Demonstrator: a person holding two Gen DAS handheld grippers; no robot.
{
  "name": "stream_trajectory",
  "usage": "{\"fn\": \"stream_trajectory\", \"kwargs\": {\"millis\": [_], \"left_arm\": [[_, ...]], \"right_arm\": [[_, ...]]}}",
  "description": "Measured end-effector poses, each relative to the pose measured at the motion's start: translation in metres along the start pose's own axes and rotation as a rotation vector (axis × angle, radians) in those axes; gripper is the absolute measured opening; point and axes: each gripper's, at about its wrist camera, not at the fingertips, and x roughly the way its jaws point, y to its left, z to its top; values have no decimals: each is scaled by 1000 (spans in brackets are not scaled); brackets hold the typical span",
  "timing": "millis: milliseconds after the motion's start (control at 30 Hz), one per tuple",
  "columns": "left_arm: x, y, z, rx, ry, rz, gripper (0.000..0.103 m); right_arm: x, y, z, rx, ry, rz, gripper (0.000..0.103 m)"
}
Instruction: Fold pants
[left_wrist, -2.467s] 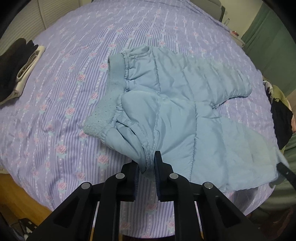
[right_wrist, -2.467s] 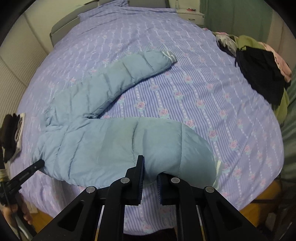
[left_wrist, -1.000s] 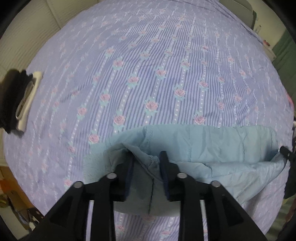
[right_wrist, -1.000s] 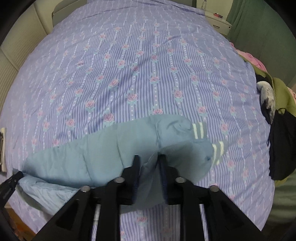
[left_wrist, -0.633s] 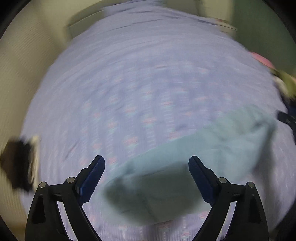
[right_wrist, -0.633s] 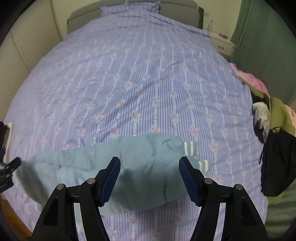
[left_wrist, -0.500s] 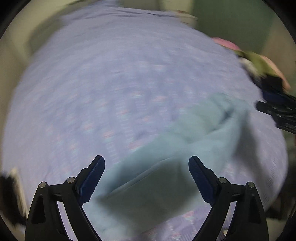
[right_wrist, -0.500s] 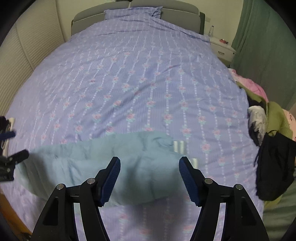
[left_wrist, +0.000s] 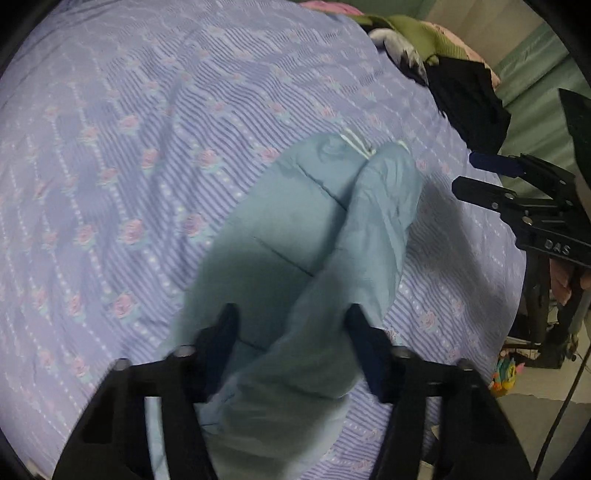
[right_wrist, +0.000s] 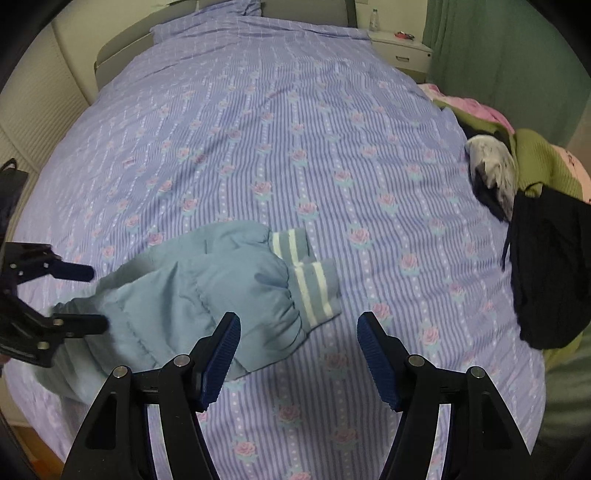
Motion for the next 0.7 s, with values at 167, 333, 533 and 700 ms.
{"fn": "stream_trajectory", "kwargs": {"millis": [167,333,533,700], "left_arm": [[-4,-8,-7,43,-29,-11,12],[-21,8,-4,8,-128,107,11],[1,41,12,-87,-61,104,12],[20,35,18,-81,-40,193,25]], "right_arm": [[2,6,-6,-8,20,0,67],[-4,13,-6,-21,4,3,67],[-6,21,1,-26,-9,-3,67],[-3,26,2,-34,-5,-13,67]]}}
